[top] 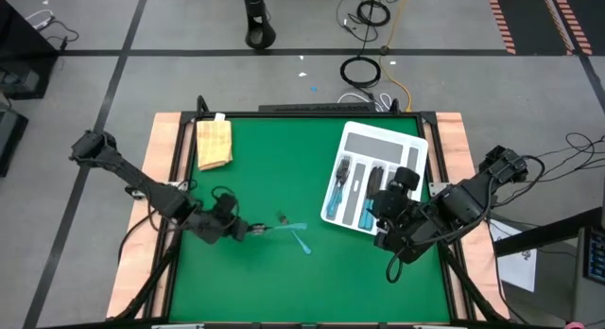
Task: Sort silverware
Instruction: Put the blue spoon into the tray
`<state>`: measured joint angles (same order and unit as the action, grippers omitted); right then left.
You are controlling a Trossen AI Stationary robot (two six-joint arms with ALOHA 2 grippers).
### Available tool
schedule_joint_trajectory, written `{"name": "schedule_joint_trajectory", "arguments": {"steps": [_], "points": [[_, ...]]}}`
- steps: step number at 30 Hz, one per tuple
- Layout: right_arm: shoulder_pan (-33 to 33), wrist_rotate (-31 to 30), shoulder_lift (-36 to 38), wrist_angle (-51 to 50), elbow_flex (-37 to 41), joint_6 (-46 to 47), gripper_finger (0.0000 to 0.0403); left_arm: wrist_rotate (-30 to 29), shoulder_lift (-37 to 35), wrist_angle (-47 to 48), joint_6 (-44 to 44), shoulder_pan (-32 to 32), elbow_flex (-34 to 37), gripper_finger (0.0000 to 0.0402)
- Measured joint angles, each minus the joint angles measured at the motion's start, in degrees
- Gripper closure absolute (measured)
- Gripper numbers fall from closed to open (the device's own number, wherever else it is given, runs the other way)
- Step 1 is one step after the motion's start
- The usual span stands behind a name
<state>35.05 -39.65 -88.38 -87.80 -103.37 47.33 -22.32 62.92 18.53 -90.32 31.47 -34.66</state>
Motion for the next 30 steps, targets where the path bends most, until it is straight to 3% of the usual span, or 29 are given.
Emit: {"name": "schedule_joint_trajectory", "arguments": {"steps": [8, 14, 22, 30], "points": [[-0.04, -3.93, -0.02, -2.26, 0.00, 0.93, 0.0255, 7.74, 0.01, -0.02, 22.80, -15.65, -8.12, 0.0401], [-0.12, -8.80, 1.24, -2.25, 0.02, 9.32, 0.0255, 17.67, 3.68, 0.15, 37.66, -28.08, -13.74, 0.0401], [0.37, -9.90, 3.56, -2.21, 0.02, 13.33, 0.0255, 30.75, 18.77, 0.59, 58.44, -40.00, -27.47, 0.0402], [0.37, -9.84, 3.67, -2.21, -0.01, 15.04, 0.0255, 40.75, 37.89, 6.13, 77.34, -46.95, -48.67, 0.0402]]}}
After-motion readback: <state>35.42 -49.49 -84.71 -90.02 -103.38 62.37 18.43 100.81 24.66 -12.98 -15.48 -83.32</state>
